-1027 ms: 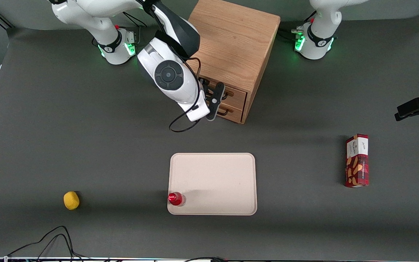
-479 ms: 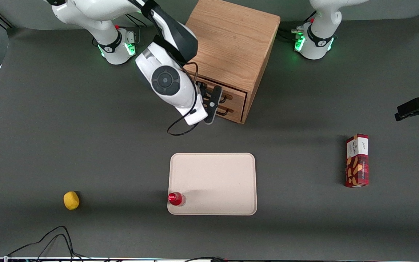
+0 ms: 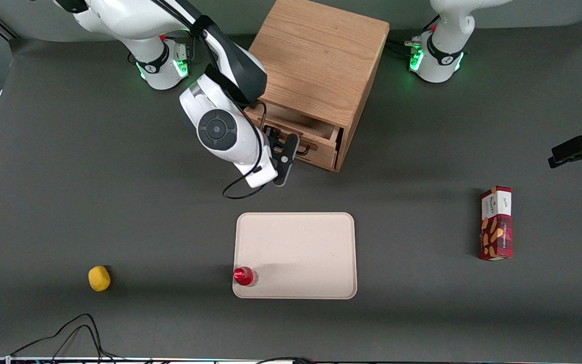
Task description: Open upper drawer
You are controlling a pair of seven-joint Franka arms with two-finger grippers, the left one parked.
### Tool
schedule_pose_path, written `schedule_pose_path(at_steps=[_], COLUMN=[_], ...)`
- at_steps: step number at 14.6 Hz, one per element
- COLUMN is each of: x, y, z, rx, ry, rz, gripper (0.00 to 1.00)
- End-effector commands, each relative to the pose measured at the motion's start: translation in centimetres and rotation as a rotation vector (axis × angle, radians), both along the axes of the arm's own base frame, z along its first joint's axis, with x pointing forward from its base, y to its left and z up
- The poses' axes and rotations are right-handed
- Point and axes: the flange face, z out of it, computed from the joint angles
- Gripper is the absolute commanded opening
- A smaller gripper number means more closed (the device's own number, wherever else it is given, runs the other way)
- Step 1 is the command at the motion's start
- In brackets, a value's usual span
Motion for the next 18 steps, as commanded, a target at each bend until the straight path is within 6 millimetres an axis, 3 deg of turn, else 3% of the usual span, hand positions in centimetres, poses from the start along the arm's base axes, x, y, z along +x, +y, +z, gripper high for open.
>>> schedule_pose_path(at_steps=[1,6,18], x=[1.6,3.9,7.8], y=[-0.9,-2.7,-6.6], z=[0.2,1.1,0.8], rx=[0.017,0.056,0.069], ry=[-0.016,-0.014,-0.086], rz=[-0.012,-0.085,-0.157], gripper=[1.0,1.0,1.0])
